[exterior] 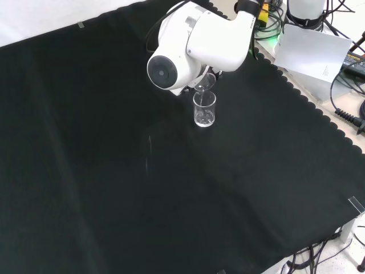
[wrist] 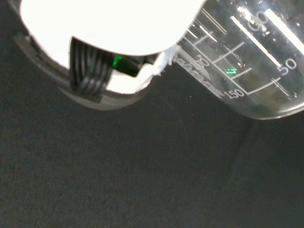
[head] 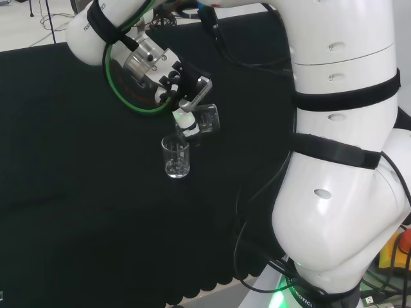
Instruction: Pour the water from the handheld beaker into the one on the table.
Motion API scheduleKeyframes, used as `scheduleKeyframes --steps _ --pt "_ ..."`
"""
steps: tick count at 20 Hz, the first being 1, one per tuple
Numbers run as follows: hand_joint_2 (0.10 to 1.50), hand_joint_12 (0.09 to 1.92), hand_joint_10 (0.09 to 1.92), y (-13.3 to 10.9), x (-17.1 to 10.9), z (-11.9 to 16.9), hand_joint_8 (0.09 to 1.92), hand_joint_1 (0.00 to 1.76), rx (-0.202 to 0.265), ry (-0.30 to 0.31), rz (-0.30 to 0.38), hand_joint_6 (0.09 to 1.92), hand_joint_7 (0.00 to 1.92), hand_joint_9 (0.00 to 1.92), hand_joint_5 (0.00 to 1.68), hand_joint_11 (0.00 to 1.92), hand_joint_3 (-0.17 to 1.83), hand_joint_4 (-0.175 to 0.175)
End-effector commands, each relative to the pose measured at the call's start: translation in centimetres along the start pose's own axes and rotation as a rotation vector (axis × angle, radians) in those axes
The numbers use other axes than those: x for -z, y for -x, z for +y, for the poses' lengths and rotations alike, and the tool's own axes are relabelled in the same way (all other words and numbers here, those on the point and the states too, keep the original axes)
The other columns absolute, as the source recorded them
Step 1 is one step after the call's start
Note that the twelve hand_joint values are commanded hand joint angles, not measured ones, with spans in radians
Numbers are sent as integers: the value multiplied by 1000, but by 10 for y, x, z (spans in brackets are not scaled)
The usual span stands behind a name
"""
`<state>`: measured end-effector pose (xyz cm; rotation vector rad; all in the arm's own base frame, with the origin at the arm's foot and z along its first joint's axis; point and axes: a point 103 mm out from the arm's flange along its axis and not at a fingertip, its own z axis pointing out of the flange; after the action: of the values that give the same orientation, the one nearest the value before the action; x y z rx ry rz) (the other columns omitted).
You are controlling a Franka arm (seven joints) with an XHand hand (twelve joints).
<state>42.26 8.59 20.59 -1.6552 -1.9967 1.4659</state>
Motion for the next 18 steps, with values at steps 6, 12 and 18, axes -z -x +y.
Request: scheduleKeyframes --steps 6,12,18 --pt "576 841 304 -3 1 0 441 1551 -2 -12 -2 311 1446 1574 1376 1157 652 -175" --pt "575 842 308 -9 3 1 446 1551 3 -19 -6 317 1444 1572 1373 1157 654 -175" --pt "575 843 310 -10 3 1 451 1551 6 -10 -2 323 1442 1572 1370 1157 656 -175"
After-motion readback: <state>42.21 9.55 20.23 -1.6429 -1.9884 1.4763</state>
